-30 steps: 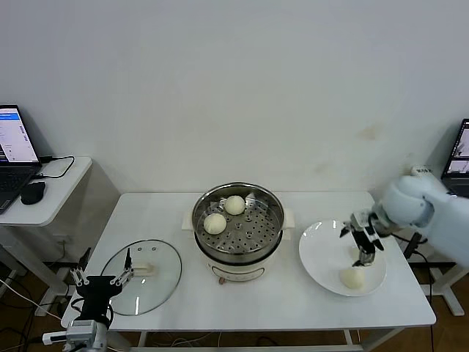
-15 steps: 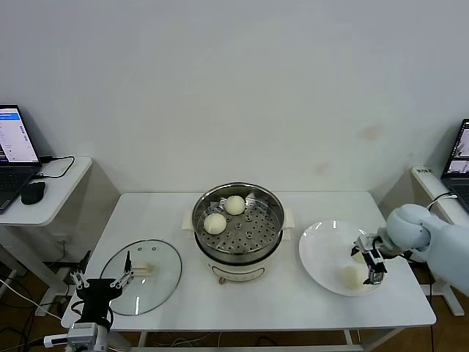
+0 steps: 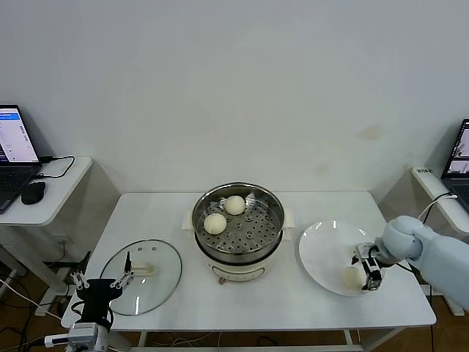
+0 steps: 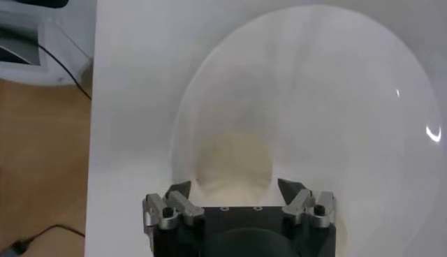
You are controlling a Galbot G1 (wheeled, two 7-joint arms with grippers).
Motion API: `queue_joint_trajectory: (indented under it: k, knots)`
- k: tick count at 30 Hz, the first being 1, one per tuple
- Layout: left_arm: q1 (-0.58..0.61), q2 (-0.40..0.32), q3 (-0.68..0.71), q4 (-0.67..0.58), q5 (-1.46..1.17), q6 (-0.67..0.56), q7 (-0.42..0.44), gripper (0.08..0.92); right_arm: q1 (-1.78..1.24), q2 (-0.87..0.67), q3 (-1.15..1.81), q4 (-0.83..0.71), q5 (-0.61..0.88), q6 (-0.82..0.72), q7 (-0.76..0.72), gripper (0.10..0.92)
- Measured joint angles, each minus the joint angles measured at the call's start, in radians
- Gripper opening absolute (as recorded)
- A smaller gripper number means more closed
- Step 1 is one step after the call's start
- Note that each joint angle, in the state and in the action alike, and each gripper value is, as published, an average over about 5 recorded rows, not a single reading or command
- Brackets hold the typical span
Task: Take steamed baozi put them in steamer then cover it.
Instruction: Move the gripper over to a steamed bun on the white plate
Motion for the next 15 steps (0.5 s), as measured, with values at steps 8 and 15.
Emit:
queue_joint_trajectory:
  k: [8, 15]
  knots:
    - [0.000, 0.001, -0.003, 0.000, 0.000, 0.000, 0.000, 0.823, -0.009, 0.009, 0.012, -0.009, 0.001, -0.003, 0.004, 0.672]
    - [-0.002, 0.001, -0.003, -0.004, 0.000, 0.000, 0.000, 0.823, 0.028, -0.002, 0.000, 0.002, 0.024, -0.006, -0.010, 0.623]
